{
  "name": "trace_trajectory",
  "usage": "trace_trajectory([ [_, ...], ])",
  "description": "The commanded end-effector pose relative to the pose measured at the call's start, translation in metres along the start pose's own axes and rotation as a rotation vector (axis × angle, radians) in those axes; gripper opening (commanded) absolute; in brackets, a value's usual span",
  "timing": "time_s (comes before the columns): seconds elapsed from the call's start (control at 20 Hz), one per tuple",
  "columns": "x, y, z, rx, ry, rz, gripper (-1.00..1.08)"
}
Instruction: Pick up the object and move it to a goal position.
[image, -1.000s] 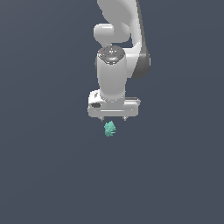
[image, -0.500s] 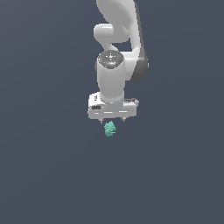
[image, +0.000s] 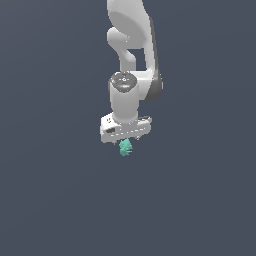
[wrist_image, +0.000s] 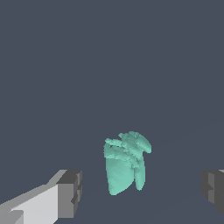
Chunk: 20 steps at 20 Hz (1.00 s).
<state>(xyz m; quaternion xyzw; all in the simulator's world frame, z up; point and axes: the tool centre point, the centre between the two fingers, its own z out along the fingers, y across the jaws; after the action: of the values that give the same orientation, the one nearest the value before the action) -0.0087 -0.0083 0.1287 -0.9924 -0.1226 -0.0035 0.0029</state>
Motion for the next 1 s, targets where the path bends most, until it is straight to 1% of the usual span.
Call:
trace_trajectory([
  [0.0, -0.005, 0.001, 0.012, -0.002, -0.002, -0.053, 1.0],
  [0.25, -0.014, 0.003, 0.029, -0.004, -0.006, -0.129, 1.0],
  [0.45, -0.017, 0.003, 0.036, -0.004, -0.008, -0.164, 1.0],
  [0.8, -0.019, 0.003, 0.04, -0.004, -0.009, -0.17, 1.0],
  [0.95, -0.019, 0.003, 0.047, -0.004, -0.009, -0.171, 1.0],
])
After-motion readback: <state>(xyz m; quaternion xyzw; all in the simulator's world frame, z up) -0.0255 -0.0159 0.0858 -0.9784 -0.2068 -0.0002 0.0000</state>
